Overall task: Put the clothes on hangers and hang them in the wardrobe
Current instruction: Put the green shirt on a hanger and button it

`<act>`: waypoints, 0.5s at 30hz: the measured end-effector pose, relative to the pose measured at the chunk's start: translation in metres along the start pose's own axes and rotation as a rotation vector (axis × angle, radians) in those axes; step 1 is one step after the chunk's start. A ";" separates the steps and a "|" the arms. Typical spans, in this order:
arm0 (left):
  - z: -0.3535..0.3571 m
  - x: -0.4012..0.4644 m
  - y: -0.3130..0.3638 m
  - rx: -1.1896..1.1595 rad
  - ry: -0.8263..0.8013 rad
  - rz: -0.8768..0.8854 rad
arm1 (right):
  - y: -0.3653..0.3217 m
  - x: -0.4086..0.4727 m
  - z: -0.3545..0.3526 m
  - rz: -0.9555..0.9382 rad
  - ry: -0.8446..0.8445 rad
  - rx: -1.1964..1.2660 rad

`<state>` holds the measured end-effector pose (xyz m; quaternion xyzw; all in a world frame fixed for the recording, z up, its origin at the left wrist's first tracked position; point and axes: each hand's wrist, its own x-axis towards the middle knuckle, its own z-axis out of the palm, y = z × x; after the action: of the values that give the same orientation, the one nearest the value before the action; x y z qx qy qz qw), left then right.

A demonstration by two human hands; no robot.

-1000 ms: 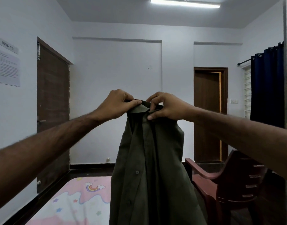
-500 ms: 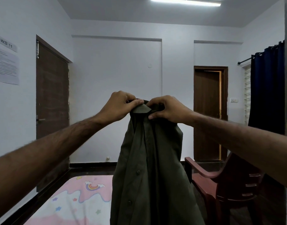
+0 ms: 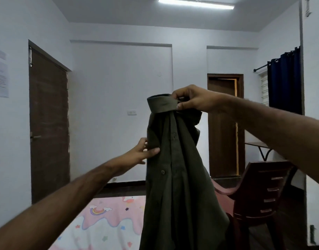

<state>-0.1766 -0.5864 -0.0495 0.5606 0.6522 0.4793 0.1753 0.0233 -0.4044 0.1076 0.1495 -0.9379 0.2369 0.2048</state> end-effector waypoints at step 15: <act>-0.056 0.020 0.058 1.084 0.672 0.269 | -0.003 -0.022 -0.063 0.206 0.087 -0.785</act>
<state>-0.1925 -0.5975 0.0310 0.4657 0.7451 0.2491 -0.4073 0.0630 -0.3709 0.1489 -0.0448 -0.9576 -0.1138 0.2609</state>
